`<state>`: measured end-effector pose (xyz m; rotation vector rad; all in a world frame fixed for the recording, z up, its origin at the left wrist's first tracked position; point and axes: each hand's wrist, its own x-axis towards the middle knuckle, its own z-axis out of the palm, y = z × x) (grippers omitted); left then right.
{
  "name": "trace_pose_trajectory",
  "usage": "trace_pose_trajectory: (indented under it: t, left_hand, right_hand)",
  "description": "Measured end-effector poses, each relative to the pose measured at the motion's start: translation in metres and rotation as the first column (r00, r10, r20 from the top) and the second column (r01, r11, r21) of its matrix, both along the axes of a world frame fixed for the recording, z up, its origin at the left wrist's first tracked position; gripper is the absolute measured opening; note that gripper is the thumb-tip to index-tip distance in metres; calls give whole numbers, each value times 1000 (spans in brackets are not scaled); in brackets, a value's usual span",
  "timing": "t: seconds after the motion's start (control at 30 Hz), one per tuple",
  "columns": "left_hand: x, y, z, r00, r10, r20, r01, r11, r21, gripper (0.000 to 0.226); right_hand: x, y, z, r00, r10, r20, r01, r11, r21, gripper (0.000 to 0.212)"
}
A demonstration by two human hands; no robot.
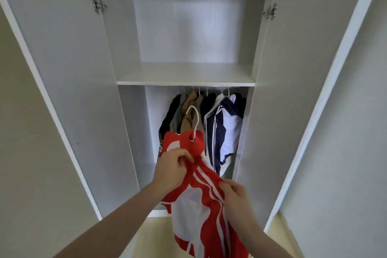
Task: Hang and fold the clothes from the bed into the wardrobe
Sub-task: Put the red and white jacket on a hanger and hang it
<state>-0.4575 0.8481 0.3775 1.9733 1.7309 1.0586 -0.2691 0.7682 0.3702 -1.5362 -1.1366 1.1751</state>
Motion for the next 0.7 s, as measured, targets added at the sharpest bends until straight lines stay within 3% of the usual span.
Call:
trace_pose_trajectory:
  t: [0.1, 0.17, 0.23, 0.27, 0.33, 0.4, 0.57, 0.7]
  left_hand:
    - [-30, 44, 10, 997, -55, 60, 64, 985, -157, 33]
    - [-49, 72, 18, 971, -108, 215, 168, 944, -284, 27]
    - [-62, 93, 27, 890, -103, 443, 282, 890, -358, 36]
    - [-66, 103, 28, 878, -92, 471, 292, 882, -371, 43]
    - [-73, 120, 25, 942, -70, 329, 189, 919, -345, 47]
    - [-80, 140, 20, 973, 4, 232, 60, 961, -270, 34]
    - [-98, 193, 8, 954, 155, 256, -100, 971, -217, 30]
    - [-106, 224, 0, 901, 290, 322, -259, 956, -136, 31]
  right_hand:
    - [-35, 44, -4, 999, 19, -39, -19, 1000, -4, 36]
    - [-55, 72, -8, 997, 51, -50, -51, 999, 3, 35]
    - [-73, 97, -11, 995, 68, -71, -66, 997, 26, 34]
    - [-82, 108, -12, 995, 69, -76, -67, 997, 31, 34]
    - [-97, 129, -15, 991, 82, -101, -79, 996, 39, 34]
    - [-114, 151, -19, 986, 121, -116, -115, 992, 58, 34]
    - [-144, 204, -25, 958, 255, -129, -239, 963, 121, 38]
    - [-149, 243, -20, 859, 513, -9, -503, 846, 179, 31]
